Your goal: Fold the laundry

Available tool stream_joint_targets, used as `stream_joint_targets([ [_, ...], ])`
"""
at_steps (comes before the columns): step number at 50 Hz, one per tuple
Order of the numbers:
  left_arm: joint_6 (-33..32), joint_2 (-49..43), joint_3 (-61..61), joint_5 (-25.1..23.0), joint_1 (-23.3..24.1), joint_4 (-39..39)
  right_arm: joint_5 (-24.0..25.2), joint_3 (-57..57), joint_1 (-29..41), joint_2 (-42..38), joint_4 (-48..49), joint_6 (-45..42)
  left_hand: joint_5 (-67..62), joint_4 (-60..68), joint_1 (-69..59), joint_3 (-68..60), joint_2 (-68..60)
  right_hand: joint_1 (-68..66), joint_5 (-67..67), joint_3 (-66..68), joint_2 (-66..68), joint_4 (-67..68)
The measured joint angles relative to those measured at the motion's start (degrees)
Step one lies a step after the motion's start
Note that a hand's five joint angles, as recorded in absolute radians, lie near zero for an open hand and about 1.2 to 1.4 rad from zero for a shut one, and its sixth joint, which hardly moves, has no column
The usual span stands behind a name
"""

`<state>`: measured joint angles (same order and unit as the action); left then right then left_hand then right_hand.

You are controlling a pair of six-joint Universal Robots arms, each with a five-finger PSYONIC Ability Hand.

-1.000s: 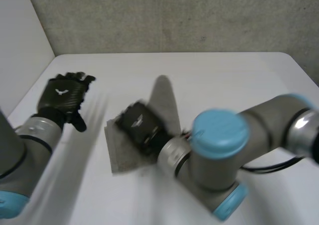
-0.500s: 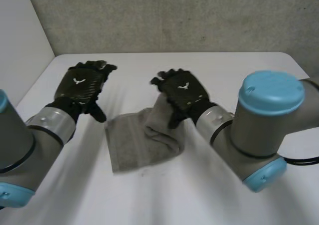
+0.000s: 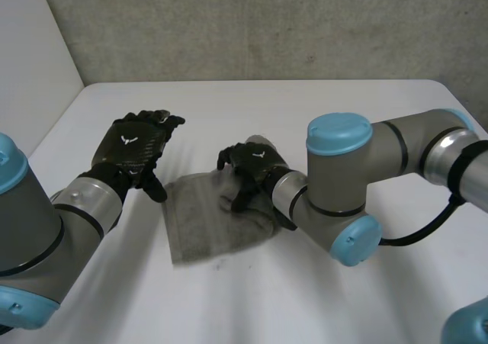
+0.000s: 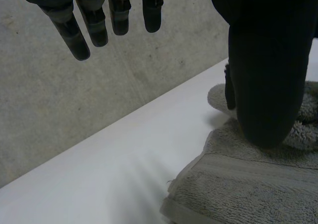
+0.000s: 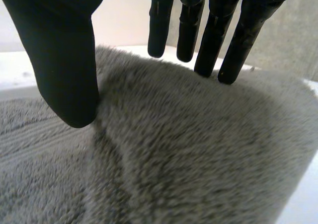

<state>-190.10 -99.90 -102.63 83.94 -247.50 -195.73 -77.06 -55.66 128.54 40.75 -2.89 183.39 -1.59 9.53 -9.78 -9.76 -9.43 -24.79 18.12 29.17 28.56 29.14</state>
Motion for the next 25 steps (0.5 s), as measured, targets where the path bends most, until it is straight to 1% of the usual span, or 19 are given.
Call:
stream_joint_targets([
  [5, 0.00, 0.01, -0.14, -0.05, -0.02, 0.00, -0.43, 1.41, 0.60, -1.95, -0.45, -0.18, 0.00, 0.00, 0.00, 0.00, 0.00, -1.64, 1.60, 1.86, 2.09, 1.82],
  [8, 0.00, 0.03, -0.38, -0.12, -0.01, 0.00, -0.77, 2.05, 0.85, -2.98, -0.50, -0.56, 0.00, 0.00, 0.00, 0.00, 0.00, -13.36, 14.22, 14.82, 15.64, 14.81],
  [10, 0.00, 0.04, -0.48, -0.14, -0.02, 0.00, -1.09, 2.17, 0.96, -3.20, -0.48, -0.86, 0.00, 0.00, 0.00, 0.00, 0.00, -25.06, 28.28, 28.07, 29.69, 28.41],
  [11, 0.00, 0.04, -0.53, -0.14, -0.03, 0.00, -1.30, 2.20, 1.04, -3.19, -0.43, -1.08, 0.00, 0.00, 0.00, 0.00, 0.00, -25.06, 28.28, 28.07, 29.69, 28.41],
  [12, 0.00, 0.05, -0.56, -0.14, -0.03, 0.00, -1.56, 2.18, 1.15, -3.11, -0.37, -1.38, 0.00, 0.00, 0.00, 0.00, 0.00, -28.42, 34.05, 33.84, 36.12, 34.82],
  [14, 0.00, 0.08, -0.63, -0.13, -0.05, -0.01, -2.44, 2.09, 1.75, -2.45, -0.16, -2.81, 0.00, 0.00, 0.00, 0.00, 0.00, -28.49, 35.30, 35.89, 37.19, 37.40],
  [20, -0.04, 0.29, -0.62, -0.02, -0.29, -0.01, -4.85, 1.38, 4.43, 1.18, 1.28, -8.22, 0.00, 0.00, 0.00, 0.00, 0.00, -28.49, 35.36, 36.14, 37.19, 37.83],
  [25, -0.08, 1.11, -0.55, 0.06, -1.19, 0.00, -4.35, -0.16, 8.03, 3.79, 3.90, -11.11, 0.00, 0.00, 0.00, 0.00, 0.00, -28.49, 35.45, 36.56, 37.19, 38.18],
])
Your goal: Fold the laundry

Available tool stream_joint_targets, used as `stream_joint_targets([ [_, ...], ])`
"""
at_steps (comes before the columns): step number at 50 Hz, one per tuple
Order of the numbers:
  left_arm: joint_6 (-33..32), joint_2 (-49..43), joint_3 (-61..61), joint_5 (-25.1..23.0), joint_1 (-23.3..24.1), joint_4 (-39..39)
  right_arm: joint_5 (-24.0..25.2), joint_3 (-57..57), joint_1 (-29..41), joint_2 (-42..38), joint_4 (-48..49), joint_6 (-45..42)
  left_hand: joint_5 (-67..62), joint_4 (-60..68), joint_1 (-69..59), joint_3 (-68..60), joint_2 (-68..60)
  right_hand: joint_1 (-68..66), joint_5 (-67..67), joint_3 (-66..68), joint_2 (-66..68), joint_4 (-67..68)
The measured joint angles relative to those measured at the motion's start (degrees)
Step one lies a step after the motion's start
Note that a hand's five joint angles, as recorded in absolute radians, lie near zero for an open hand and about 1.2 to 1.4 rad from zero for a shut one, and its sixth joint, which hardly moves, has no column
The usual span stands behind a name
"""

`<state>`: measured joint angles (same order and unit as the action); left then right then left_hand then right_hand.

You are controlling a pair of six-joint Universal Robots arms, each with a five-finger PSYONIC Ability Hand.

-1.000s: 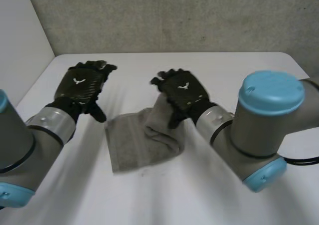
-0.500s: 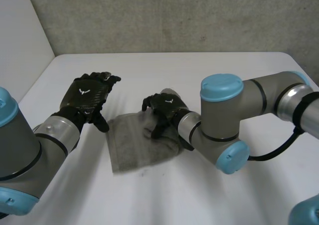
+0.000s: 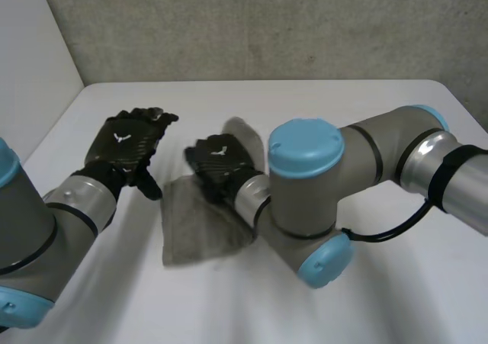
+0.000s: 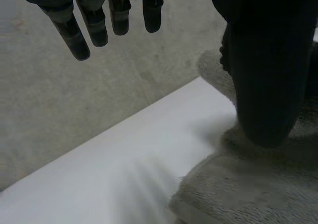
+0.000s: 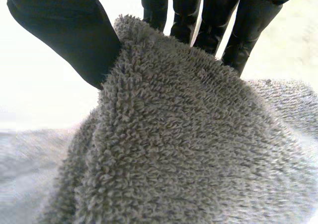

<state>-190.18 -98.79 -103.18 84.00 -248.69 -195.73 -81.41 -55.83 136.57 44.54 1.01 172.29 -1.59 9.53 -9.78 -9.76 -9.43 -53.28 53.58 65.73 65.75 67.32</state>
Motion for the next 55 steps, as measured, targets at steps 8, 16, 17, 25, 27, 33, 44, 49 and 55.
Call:
stream_joint_targets([
  [8, 0.10, 3.05, -0.42, -0.09, -3.28, -0.01, 7.33, -3.32, 5.50, -2.00, 1.52, -3.04, 0.00, 0.00, 0.00, 0.00, 0.00, 0.00, 0.09, 0.07, 0.00, 0.45],
  [16, 0.17, 3.60, -0.90, -0.22, -4.35, -0.03, 5.77, -3.39, 6.76, -4.72, 1.09, -6.42, 0.00, 0.00, 0.00, 0.00, 0.00, 25.20, -30.18, -32.47, -32.66, -33.86],
  [17, 0.18, 3.57, -0.93, -0.25, -4.37, -0.06, 4.85, -3.32, 6.69, -4.35, 1.06, -6.48, 0.00, 0.00, 0.00, 0.00, 0.00, 25.96, -31.10, -33.38, -34.50, -34.83],
  [25, 0.83, 3.13, -0.11, -0.22, -3.96, -0.01, 0.17, -6.41, 4.49, 3.34, 0.75, -2.07, 0.00, 0.00, 0.00, 0.00, 0.00, 41.87, -50.38, -53.95, -53.13, -54.30],
  [27, 1.65, 2.75, 0.62, -0.19, -3.56, 0.38, -0.09, -8.21, 3.35, 6.17, 0.44, 0.93, 0.00, 0.00, 0.00, 0.00, 0.00, 41.87, -50.38, -53.95, -53.13, -54.30],
  [33, 5.02, 0.23, 3.35, -0.14, -1.53, 3.89, 0.13, -11.75, -0.37, 11.53, -3.13, 8.54, 0.00, 0.00, 0.00, 0.00, 0.00, 41.87, -50.39, -53.95, -53.13, -54.30],
  [44, 9.82, -9.40, 7.94, 0.65, 3.60, 11.65, 1.97, -10.47, -6.68, 10.97, -10.74, 13.79, 0.00, 0.00, 0.00, 0.00, 0.00, 41.87, -50.36, -53.95, -53.13, -54.30],
  [49, 9.58, -13.43, 7.83, 2.73, 4.12, 11.88, 3.28, -5.60, -7.10, 5.93, -11.33, 13.39, 0.00, 0.00, 0.00, 0.00, 0.00, 41.87, -50.36, -53.95, -53.13, -54.30],
  [55, 7.15, -16.66, 6.95, 5.74, 4.05, 11.99, 4.12, 2.26, -7.03, -2.64, -13.80, 11.17, 0.00, 0.00, 0.00, 0.00, 0.00, 41.87, -50.35, -53.95, -53.13, -54.30],
])
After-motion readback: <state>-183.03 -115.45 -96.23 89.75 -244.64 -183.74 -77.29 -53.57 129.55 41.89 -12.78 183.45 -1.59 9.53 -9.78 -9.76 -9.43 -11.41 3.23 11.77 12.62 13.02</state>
